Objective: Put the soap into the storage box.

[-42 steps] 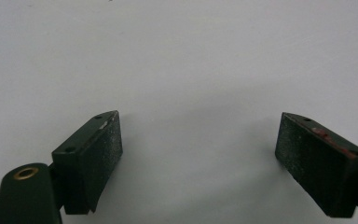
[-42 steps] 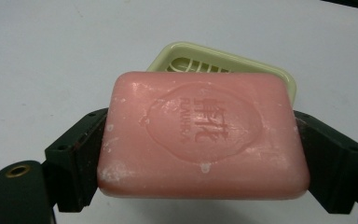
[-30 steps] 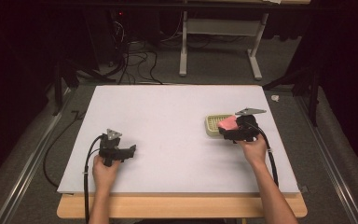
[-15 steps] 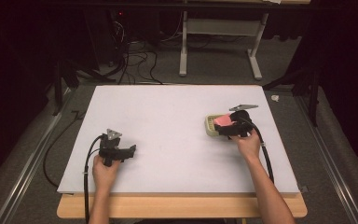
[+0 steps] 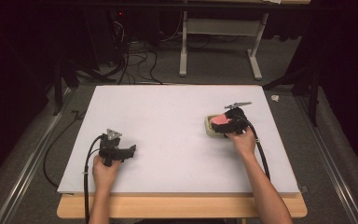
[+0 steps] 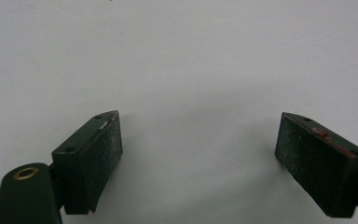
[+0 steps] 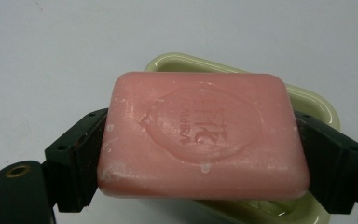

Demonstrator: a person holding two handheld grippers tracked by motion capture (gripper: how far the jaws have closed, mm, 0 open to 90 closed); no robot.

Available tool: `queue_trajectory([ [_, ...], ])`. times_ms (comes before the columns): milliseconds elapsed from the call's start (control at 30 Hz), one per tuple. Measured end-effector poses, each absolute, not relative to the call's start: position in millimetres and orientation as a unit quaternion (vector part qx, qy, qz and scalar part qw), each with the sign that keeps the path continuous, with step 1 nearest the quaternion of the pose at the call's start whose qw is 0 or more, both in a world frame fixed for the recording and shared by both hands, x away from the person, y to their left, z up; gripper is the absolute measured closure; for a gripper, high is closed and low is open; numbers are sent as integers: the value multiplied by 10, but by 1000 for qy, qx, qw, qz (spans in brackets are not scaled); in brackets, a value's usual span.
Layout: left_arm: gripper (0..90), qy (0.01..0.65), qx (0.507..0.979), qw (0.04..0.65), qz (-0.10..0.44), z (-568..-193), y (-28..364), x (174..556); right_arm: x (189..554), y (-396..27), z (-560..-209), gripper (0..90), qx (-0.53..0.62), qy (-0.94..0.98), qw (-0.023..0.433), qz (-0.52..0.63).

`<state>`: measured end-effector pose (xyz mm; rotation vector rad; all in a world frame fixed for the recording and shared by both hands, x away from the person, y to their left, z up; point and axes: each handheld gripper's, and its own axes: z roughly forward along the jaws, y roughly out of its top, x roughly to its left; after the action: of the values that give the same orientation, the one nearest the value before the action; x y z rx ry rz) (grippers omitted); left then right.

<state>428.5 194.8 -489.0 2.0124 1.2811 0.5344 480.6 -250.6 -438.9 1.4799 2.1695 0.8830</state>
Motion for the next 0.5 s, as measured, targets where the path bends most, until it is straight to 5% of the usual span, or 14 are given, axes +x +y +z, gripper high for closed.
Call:
queue_trajectory([
  [500, 151, 493, 774, 341, 205, -4889, 1949, 4285, 4867, -2507, -4479, 136, 542, 764, 173, 305],
])
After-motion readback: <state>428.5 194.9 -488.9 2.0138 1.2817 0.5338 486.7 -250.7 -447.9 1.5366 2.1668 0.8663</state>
